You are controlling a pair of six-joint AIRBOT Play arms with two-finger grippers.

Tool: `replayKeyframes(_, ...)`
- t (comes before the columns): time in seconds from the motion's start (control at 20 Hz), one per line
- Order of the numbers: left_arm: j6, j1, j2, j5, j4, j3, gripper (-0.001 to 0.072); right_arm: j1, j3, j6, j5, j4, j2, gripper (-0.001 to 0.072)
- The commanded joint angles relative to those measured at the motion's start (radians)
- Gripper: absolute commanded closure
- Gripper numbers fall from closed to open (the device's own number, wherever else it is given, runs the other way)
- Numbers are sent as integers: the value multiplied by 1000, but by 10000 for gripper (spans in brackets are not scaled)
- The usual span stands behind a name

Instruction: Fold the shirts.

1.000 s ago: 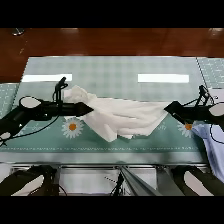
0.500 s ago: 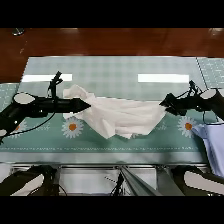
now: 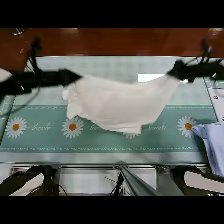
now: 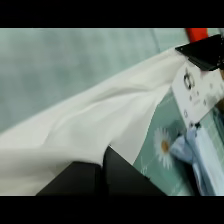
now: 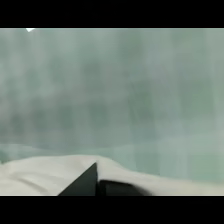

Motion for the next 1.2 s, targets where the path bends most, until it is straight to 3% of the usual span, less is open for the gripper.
replayKeyframes(0.0,-84,50,2,-11,8,430,689,0,464,23,92,-12,64,693)
replayKeyframes(0.15,-275,82,21,-62,119,751,689,0,716,42,167,-74,177,693)
replayKeyframes(0.3,-417,108,65,-232,369,978,689,-1,691,31,222,-124,383,693)
replayKeyframes(0.4,-423,109,149,-285,460,982,689,-1,683,29,272,-202,498,693)
replayKeyframes(0.6,-422,109,315,-327,502,908,689,-1,683,32,321,-307,655,693)
replayKeyframes(0.9,-423,108,373,-500,502,871,688,-1,646,44,453,-335,697,693)
replayKeyframes(1.05,-417,108,373,-540,501,649,689,-1,465,49,482,-295,697,693)
replayKeyframes(1.15,-367,97,357,-471,497,404,688,-1,293,33,423,-274,695,693)
